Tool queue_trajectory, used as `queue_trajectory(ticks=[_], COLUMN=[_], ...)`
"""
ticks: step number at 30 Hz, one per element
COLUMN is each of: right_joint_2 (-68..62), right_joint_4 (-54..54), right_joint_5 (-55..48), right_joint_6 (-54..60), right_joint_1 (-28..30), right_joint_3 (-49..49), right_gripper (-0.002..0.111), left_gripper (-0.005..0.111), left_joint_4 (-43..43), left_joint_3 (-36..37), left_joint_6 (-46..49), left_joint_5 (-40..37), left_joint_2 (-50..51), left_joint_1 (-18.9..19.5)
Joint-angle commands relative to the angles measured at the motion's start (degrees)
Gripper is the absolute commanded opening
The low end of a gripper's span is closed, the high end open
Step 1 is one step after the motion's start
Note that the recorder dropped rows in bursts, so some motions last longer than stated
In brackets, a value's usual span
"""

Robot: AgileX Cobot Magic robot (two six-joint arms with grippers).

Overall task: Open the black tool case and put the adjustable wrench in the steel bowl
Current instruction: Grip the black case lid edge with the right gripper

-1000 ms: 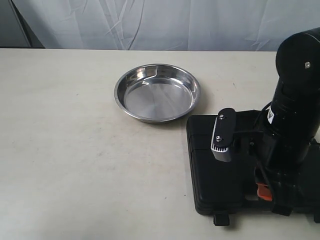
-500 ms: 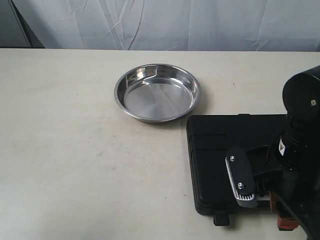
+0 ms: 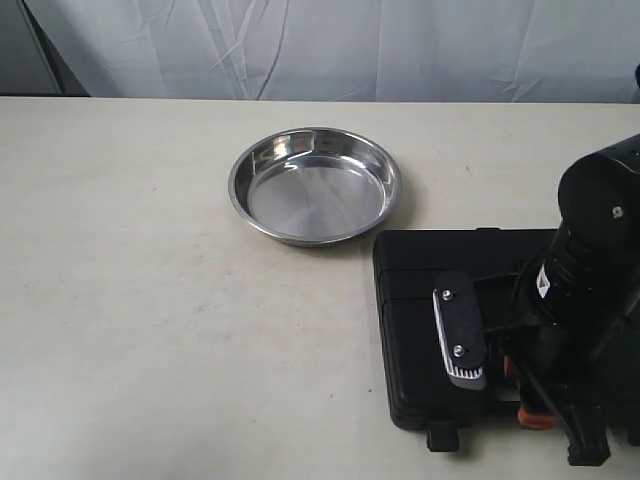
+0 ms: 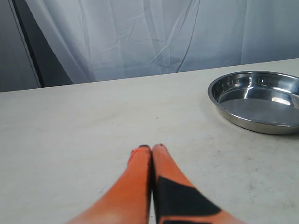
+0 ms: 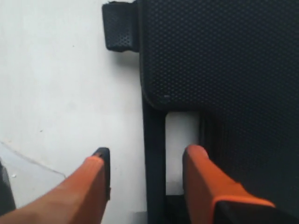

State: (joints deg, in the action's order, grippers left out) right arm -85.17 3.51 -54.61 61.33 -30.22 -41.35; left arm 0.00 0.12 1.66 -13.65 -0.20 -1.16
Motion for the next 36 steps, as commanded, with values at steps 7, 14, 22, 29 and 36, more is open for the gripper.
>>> queue_trajectory(ticks=[7, 14, 22, 29, 36], right_joint_2=[-2.74, -5.78, -8.15, -8.9, -8.19], right_joint_4=[-1.76, -1.43, -1.43, -1.43, -1.43], right_joint_5=[5.74, 8.24, 10.46, 11.66, 11.03], right_joint_6=[-0.06, -0.06, -0.06, -0.06, -1.45], right_joint_1=[-0.1, -0.1, -0.1, -0.1, -0.1], right_joint_3=[1.72, 1.72, 1.72, 1.72, 1.72], right_gripper=[0.047, 0.047, 0.047, 0.047, 0.047], left_gripper=[0.0, 0.0, 0.0, 0.0, 0.0], left_joint_4=[-0.3, -0.3, -0.3, -0.3, -0.3], left_joint_3=[-0.12, -0.12, -0.12, -0.12, -0.12], left_joint_6=[0.06, 0.06, 0.06, 0.06, 0.06], left_joint_5=[0.36, 0.36, 0.36, 0.36, 0.36], left_joint_2=[0.2, 0.2, 0.2, 0.2, 0.2], left_joint_1=[-0.06, -0.06, -0.06, -0.06, -0.06])
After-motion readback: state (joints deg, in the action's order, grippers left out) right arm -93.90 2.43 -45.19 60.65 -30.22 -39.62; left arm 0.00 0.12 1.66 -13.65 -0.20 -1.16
